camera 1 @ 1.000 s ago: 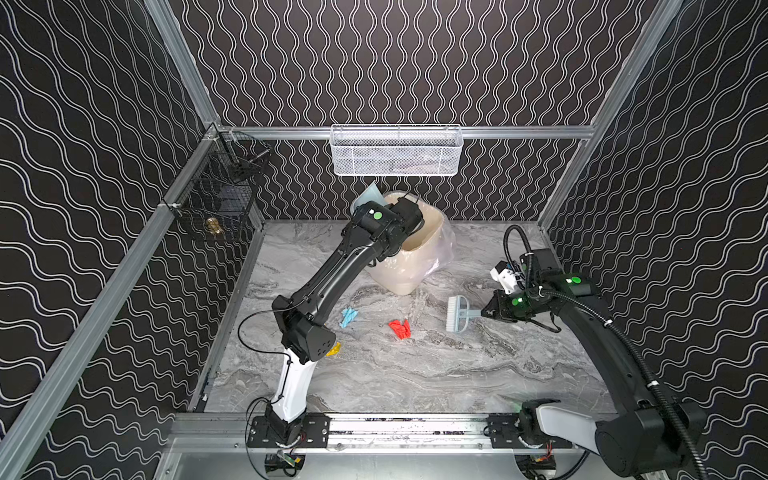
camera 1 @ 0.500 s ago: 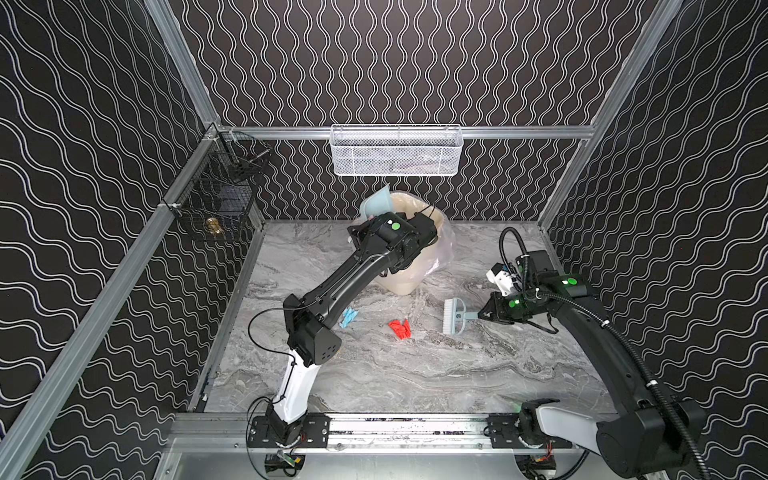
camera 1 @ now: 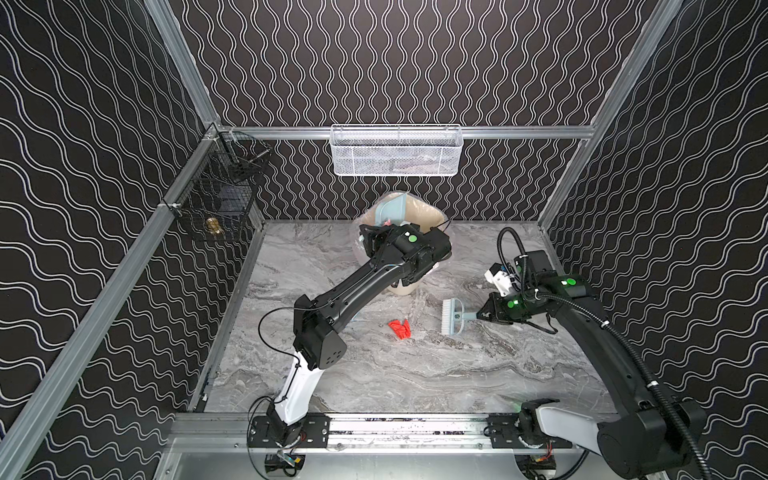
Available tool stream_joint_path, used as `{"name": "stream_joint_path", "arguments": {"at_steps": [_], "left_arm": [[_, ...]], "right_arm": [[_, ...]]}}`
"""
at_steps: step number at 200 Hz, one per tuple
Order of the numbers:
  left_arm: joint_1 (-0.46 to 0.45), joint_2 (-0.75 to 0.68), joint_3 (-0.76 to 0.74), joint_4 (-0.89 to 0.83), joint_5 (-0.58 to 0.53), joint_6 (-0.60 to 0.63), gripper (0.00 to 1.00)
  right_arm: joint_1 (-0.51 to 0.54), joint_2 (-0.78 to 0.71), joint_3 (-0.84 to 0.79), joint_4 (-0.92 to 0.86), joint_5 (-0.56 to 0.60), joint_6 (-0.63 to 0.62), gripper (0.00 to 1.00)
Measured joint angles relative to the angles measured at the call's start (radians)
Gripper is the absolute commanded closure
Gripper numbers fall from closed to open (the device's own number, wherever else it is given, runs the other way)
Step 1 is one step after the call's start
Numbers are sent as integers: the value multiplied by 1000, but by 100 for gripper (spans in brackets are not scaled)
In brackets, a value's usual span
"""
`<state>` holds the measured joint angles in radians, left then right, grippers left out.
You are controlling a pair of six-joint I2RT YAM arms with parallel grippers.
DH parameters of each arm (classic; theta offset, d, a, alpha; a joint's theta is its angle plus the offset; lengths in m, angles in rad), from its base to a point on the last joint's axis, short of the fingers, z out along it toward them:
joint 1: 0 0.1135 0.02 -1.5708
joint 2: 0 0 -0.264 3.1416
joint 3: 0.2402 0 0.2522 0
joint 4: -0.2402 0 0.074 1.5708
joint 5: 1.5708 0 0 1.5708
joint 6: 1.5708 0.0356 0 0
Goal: Sweep away the paper scraps from the table
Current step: 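Tip the dustpan over the bin with the left gripper to empty it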
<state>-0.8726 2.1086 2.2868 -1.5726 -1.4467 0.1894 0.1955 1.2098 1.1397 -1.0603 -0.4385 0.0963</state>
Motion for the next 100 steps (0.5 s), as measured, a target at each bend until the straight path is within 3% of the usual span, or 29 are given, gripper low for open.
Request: {"name": "stream_joint_path", "arguments": {"at_steps": [58,100], "left_arm": [[-13,-13,-50,23,-42,26,100],[-13,-16,23,24,-5,25,100]], "right_arm": [[12,-7,6,3,6,-1,100],[26,-9,9,12,10,-1,100]]}}
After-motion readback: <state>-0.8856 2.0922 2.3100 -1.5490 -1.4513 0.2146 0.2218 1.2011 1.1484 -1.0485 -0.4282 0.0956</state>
